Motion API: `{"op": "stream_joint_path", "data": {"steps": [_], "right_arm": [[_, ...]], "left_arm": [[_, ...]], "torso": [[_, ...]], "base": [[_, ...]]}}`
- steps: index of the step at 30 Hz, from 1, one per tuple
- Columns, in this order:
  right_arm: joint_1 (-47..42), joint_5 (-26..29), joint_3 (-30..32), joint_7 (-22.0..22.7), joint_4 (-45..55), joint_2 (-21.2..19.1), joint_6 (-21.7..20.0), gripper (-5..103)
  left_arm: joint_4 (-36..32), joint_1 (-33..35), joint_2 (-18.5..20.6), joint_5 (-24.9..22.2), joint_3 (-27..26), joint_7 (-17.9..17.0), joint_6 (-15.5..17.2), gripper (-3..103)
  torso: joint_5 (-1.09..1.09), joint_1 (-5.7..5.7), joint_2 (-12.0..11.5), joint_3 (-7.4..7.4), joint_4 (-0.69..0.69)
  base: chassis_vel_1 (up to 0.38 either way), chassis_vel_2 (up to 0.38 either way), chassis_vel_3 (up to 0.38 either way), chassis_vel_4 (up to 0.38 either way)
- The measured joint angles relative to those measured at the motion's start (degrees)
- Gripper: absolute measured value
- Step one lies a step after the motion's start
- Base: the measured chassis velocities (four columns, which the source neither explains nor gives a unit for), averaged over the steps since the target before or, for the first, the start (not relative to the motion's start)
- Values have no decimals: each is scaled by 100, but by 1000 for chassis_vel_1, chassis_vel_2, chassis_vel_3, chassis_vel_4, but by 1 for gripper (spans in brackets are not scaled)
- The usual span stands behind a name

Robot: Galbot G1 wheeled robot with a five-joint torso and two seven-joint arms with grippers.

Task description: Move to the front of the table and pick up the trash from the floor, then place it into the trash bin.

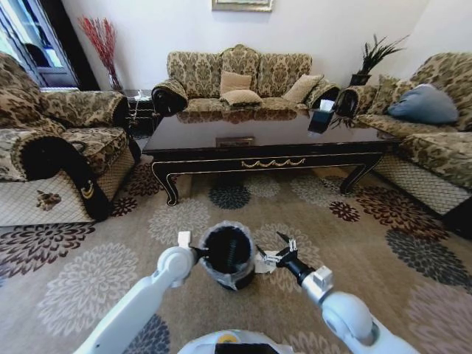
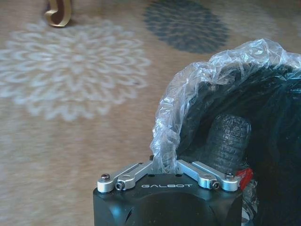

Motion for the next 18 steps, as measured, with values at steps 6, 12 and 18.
{"op": "stream_joint_path", "data": {"steps": [6,12,18], "right_arm": [[643,90,-499,28,-1004,60,55,100],[1052,-319,-938,-114,-1865,124,315,100],[1401,-539,-1184,-260,-2760,265,518,100]], "left_arm": [[-4,332,451,-149,-610,63,0,0],[72,607,676,-384,-1305,115,0,0],[145,926,715,-505,-1791,179,0,0]], "torso": [[1,0,0,0,0],[1,0,0,0,-1],[1,0,0,0,0]], "base": [[0,0,0,0],[0,0,0,0],[0,0,0,0]]}}
